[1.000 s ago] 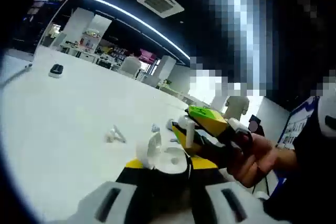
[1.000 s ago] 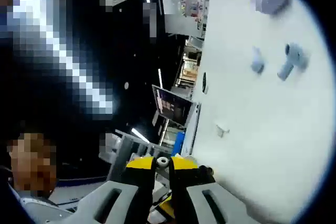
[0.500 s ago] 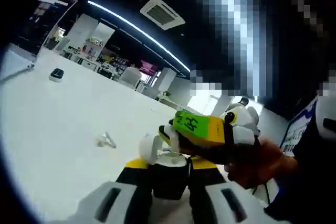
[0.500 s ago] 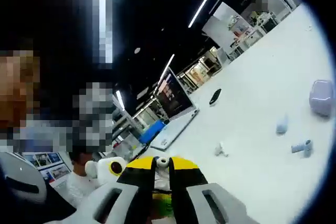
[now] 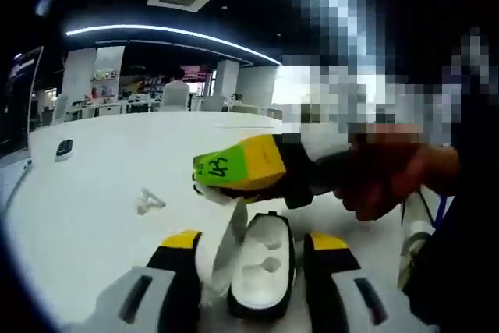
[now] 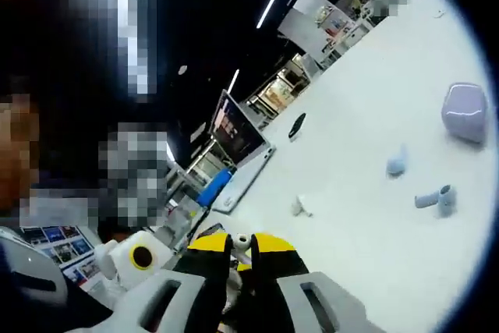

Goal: Pick up the earbuds from the table and place the earbuds into the earbud case

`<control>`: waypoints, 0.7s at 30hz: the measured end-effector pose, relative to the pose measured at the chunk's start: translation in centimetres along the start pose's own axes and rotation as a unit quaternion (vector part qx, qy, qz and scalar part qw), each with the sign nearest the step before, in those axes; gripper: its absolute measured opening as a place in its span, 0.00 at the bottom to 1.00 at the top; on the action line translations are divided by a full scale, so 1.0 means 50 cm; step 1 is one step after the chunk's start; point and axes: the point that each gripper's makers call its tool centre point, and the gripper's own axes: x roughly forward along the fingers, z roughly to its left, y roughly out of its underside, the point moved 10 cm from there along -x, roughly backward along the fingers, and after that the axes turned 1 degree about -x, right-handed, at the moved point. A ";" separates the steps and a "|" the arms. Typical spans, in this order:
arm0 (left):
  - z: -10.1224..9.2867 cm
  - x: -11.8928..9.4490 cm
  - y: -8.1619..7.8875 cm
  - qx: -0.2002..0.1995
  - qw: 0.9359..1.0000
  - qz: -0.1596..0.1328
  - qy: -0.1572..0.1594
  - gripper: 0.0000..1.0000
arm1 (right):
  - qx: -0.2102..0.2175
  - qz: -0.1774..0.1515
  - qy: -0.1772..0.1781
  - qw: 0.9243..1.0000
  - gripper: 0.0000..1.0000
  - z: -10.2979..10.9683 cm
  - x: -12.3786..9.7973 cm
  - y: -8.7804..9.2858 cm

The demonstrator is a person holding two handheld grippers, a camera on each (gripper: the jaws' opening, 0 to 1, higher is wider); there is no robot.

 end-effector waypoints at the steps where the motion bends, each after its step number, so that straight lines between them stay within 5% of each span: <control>1: 0.009 0.002 -0.003 0.003 1.000 -0.003 -0.011 0.57 | 0.005 -0.003 -0.003 1.000 0.10 0.000 -0.001 0.000; 5: 0.011 -0.006 -0.007 0.005 1.000 -0.030 -0.004 0.57 | 0.042 -0.033 -0.026 0.998 0.10 0.005 -0.008 -0.009; 10: -0.005 -0.057 -0.031 0.005 0.996 -0.088 -0.018 0.55 | 0.156 -0.080 -0.084 0.981 0.10 0.024 -0.024 -0.035; 14: 0.010 -0.066 -0.068 -0.004 0.995 -0.097 -0.029 0.40 | 0.207 -0.094 -0.137 0.964 0.10 0.048 -0.026 -0.054; 16: 0.006 -0.064 -0.089 -0.033 0.993 -0.113 -0.002 0.32 | 0.191 -0.095 -0.170 0.962 0.10 0.069 -0.021 -0.064; 17: 0.001 -0.062 -0.103 -0.067 0.988 -0.137 0.033 0.30 | 0.181 -0.092 -0.181 0.962 0.10 0.080 -0.018 -0.068; 20: -0.009 -0.062 -0.152 -0.151 0.958 -0.209 0.125 0.27 | 0.162 -0.085 -0.193 0.964 0.10 0.097 -0.014 -0.081; 21: -0.004 -0.059 -0.163 -0.147 0.958 -0.213 0.121 0.25 | 0.147 -0.084 -0.192 0.967 0.10 0.100 -0.018 -0.084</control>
